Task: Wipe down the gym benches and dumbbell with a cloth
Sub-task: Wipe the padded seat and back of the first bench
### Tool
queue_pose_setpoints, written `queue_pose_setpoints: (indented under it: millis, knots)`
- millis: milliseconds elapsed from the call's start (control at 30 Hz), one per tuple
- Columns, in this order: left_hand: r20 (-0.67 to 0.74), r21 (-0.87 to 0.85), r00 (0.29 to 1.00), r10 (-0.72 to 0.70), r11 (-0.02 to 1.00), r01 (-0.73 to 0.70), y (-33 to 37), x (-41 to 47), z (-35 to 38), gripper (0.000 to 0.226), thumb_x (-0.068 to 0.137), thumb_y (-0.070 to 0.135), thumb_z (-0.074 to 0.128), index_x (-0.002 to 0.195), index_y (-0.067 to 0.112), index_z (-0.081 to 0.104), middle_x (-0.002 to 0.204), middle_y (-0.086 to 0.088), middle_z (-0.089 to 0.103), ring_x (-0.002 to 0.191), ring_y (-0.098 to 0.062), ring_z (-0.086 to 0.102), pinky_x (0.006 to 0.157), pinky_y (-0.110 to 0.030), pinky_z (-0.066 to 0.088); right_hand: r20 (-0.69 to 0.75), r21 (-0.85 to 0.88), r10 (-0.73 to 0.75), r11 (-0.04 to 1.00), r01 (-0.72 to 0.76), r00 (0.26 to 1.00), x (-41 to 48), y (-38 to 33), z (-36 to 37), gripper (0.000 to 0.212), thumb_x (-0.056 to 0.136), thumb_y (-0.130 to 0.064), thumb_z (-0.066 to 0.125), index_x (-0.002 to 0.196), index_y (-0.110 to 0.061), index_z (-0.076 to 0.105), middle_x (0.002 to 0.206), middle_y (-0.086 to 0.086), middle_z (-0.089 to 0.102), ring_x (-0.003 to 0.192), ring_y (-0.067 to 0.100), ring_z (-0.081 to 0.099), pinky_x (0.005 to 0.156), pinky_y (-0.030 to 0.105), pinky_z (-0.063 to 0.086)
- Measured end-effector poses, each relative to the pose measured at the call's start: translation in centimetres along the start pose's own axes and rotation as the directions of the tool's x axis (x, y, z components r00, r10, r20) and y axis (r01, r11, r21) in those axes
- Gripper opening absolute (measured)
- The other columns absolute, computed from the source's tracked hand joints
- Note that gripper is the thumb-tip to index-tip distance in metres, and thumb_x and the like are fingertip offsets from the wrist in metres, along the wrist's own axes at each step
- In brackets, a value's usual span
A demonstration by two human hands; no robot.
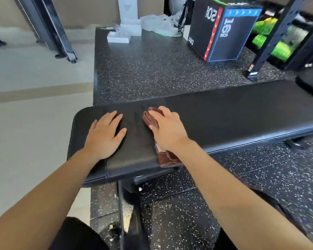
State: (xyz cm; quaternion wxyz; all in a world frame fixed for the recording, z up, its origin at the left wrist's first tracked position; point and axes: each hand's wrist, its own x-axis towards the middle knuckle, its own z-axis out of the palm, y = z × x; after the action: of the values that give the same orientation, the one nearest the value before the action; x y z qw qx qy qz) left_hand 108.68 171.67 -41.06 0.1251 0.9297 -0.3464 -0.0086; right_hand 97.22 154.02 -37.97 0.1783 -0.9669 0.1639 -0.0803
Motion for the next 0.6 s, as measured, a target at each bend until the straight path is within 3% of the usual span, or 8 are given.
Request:
queue_pose_setpoints:
  millis: [133,400,600]
  knots:
    - [0.0,-0.017,1.0,0.023,1.0,-0.023,-0.4,0.0,0.4,0.059,0.095,0.047,0.03,0.147,0.022,0.023,0.157,-0.001,0.016,0.144,-0.02,0.011,0.116,-0.045,0.009,-0.08,-0.013,0.054,0.998,-0.055,0.995,-3.3,-2.2,1.5,0.044,0.094,-0.033,0.048,0.137,-0.026,0.041,0.146,0.002,0.03,0.121,0.034,0.035,0.1,0.047,0.04]
    - [0.009,-0.013,0.997,0.073,0.997,-0.073,-1.0,-0.4,0.1,0.059,0.095,0.047,0.028,0.147,0.021,0.022,0.157,-0.002,0.016,0.144,-0.021,0.011,0.116,-0.045,0.01,-0.097,0.049,0.229,0.973,-0.226,0.969,2.3,-3.1,1.0,0.043,0.095,-0.025,0.047,0.138,-0.025,0.04,0.146,0.0,0.031,0.12,0.032,0.034,0.1,0.046,0.039]
    - [-0.032,-0.012,0.998,0.048,0.999,-0.048,-1.0,-0.3,0.4,0.058,0.094,0.047,0.031,0.146,0.023,0.026,0.156,0.001,0.019,0.144,-0.018,0.013,0.116,-0.043,0.011,-0.134,0.078,0.15,0.987,-0.141,0.98,0.3,-1.7,1.9,0.044,0.093,-0.026,0.049,0.137,-0.028,0.041,0.148,-0.001,0.029,0.122,0.03,0.032,0.1,0.045,0.039]
